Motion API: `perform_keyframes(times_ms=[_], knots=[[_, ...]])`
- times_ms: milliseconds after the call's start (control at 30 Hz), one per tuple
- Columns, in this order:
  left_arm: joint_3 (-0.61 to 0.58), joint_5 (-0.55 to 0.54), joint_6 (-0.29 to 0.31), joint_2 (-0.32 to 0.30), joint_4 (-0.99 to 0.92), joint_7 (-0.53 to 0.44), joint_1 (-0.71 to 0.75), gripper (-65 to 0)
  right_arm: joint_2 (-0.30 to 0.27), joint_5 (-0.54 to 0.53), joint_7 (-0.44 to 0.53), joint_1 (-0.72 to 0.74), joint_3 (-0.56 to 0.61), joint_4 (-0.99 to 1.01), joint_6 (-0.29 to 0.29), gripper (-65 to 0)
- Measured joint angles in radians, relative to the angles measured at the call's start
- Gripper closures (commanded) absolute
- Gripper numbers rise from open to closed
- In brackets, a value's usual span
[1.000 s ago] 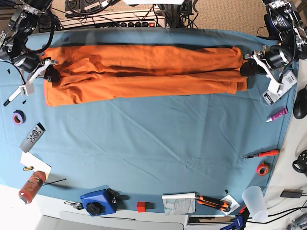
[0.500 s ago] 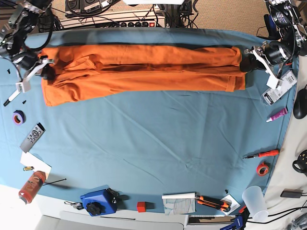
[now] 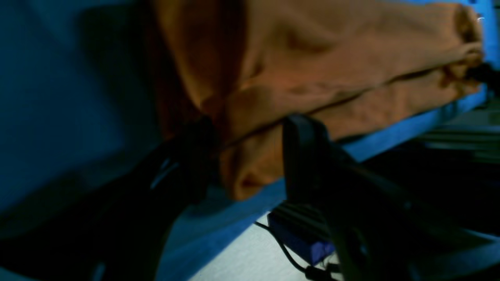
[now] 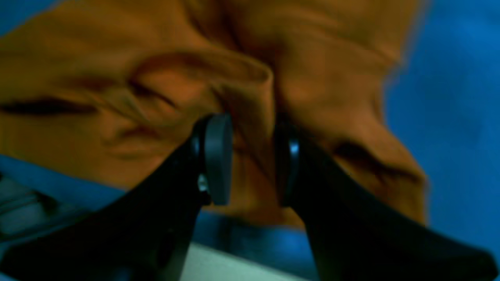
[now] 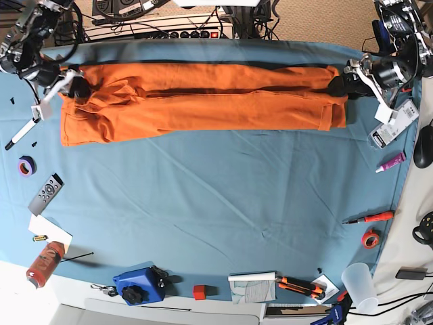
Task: Layout the t-shirt on the table in an organized manner, then fold the t-shirt properly
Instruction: 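Fold the hem edge over toward the collar with both grippers, then grasp the strip end with the left gripper and fold it toward the right gripper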
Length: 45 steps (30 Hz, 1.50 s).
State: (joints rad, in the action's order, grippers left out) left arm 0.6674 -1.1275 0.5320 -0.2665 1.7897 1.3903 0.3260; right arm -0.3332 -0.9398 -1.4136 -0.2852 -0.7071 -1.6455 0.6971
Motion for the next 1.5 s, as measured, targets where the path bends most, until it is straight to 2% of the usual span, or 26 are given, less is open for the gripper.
perform_keyframes(times_ms=[233,300,367,433,533,633,700,900,967,1167,1300,1500], knots=[[0.099,0.002,0.011,0.001,0.237,-0.007,0.106,-30.3,-0.029,-0.02,0.002,-0.018,-0.017,0.0,0.0,-18.5],[0.147,0.01,0.007,0.008,0.303,-0.062,0.107,-30.3,-0.029,-0.058,0.001,-0.017,-0.03,0.0,0.0,-18.5],[0.159,0.035,-0.043,0.014,0.341,-0.126,0.094,-30.3,-0.029,-0.091,0.003,-0.017,-0.037,0.0,0.0,-18.5],[0.15,0.085,-0.043,0.033,0.341,-0.135,0.07,-30.3,-0.029,-0.099,0.003,-0.017,-0.039,0.0,0.0,-18.5],[0.095,0.144,-0.08,0.068,0.334,-0.165,0.059,-30.3,-0.029,-0.099,0.003,-0.017,-0.039,0.0,0.0,-18.5],[0.001,0.264,-0.115,0.095,0.331,-0.206,0.055,-30.3,-0.029,-0.098,0.003,-0.017,-0.039,0.0,0.0,-18.5],[-0.072,0.335,-0.118,0.1,0.329,-0.223,0.058,-30.3,-0.029,-0.099,0.003,-0.017,-0.039,0.0,0.0,-18.5],[-0.256,0.631,-0.256,0.1,0.275,-0.298,0.056,-30.3,-0.029,-0.099,0.003,-0.017,-0.039,0.0,0.0,-18.5],[-0.27,0.675,-0.278,0.1,0.245,-0.322,0.056,-30.3,-0.029,-0.098,0.003,-0.017,-0.039,0.0,0.0,-18.5],[-0.269,0.665,-0.303,0.098,0.152,-0.341,0.055,-30.3,-0.029,-0.098,0.003,-0.016,-0.039,0.0,0.0,-18.5],[-0.267,0.644,-0.296,0.096,0.109,-0.365,0.045,-30.3,-0.029,-0.098,0.003,-0.017,-0.039,0.0,0.0,-18.5],[-0.265,0.61,-0.299,0.093,0.104,-0.34,0.039,-30.2,-0.029,-0.098,0.003,-0.016,-0.039,0.0,0.0,-18.5]])
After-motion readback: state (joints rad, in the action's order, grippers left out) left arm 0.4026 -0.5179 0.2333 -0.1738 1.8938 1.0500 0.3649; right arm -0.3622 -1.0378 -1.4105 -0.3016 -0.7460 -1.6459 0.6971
